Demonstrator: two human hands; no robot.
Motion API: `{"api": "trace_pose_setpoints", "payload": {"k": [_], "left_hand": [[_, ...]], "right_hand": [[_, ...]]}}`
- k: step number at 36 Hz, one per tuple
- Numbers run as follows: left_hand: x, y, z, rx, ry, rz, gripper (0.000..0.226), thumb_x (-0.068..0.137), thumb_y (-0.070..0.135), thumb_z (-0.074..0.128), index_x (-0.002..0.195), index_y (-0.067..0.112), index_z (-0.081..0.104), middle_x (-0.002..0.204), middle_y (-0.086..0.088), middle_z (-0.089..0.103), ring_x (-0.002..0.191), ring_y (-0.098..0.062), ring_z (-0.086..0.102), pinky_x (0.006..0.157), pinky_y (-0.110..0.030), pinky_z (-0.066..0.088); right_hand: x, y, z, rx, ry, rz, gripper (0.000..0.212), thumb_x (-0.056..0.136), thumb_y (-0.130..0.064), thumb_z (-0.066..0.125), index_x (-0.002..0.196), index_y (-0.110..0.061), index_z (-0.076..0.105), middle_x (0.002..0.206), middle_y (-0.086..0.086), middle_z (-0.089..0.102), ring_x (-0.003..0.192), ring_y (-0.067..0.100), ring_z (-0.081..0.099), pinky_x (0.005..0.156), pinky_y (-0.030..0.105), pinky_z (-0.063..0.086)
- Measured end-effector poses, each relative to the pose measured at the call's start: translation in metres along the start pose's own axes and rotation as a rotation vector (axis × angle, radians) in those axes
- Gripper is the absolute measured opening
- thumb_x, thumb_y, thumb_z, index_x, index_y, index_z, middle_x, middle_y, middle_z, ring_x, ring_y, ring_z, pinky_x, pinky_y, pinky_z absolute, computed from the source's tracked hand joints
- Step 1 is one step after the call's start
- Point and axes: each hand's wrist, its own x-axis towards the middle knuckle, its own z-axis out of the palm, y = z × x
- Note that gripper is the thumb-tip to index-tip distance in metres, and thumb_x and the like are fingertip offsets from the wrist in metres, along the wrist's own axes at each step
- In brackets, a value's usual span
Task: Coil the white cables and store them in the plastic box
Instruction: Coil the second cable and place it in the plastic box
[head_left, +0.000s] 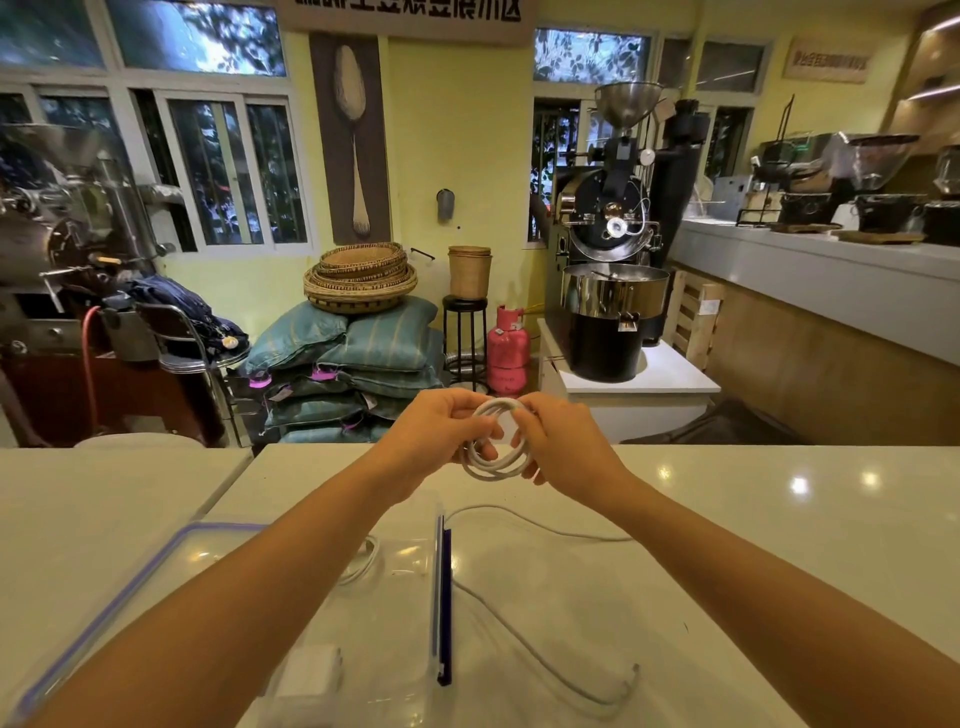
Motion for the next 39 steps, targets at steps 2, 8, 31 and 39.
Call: {"api": "trace_pose_setpoints", "payload": {"k": [2, 8, 31, 39], "left_hand": [[0.0, -0.001, 0.001, 0.061, 0.022, 0.035, 0.018, 0.085, 0.008, 0.055, 0.083, 0.024, 0.064, 0.073, -0.001, 0.067, 0.056, -0.008, 0.06, 0.061, -0.022, 0.052], [-0.002, 0.0, -0.005, 0.126, -0.011, 0.019, 0.015, 0.085, 0.01, 0.055, 0.084, 0.021, 0.065, 0.069, -0.002, 0.063, 0.051, -0.001, 0.062, 0.053, -0.013, 0.052], [-0.034, -0.019, -0.068, 0.422, -0.022, -0.286, 0.007, 0.081, 0.012, 0.062, 0.079, 0.016, 0.057, 0.069, -0.001, 0.066, 0.056, -0.007, 0.061, 0.054, -0.019, 0.049], [-0.037, -0.057, -0.08, 0.676, 0.019, -0.414, 0.012, 0.084, 0.015, 0.058, 0.073, 0.017, 0.054, 0.071, 0.0, 0.062, 0.062, -0.008, 0.061, 0.053, -0.016, 0.047]], "right_hand": [[0.001, 0.0, 0.001, 0.016, -0.011, 0.009, 0.028, 0.096, -0.022, 0.033, 0.103, -0.003, 0.053, 0.062, -0.001, 0.053, 0.045, 0.008, 0.052, 0.04, 0.018, 0.043], [0.001, 0.003, 0.005, 0.106, -0.061, 0.009, 0.023, 0.095, -0.021, 0.037, 0.095, -0.006, 0.055, 0.067, -0.003, 0.053, 0.047, 0.007, 0.052, 0.037, 0.007, 0.042], [0.018, -0.03, 0.059, 0.026, -0.395, -0.063, 0.015, 0.09, -0.022, 0.05, 0.096, -0.008, 0.051, 0.092, 0.013, 0.07, 0.071, 0.017, 0.059, 0.061, 0.024, 0.047], [0.024, -0.033, 0.107, -0.068, -0.533, -0.025, 0.009, 0.089, -0.021, 0.052, 0.088, -0.012, 0.049, 0.097, 0.018, 0.068, 0.067, 0.019, 0.058, 0.056, 0.024, 0.046]]}}
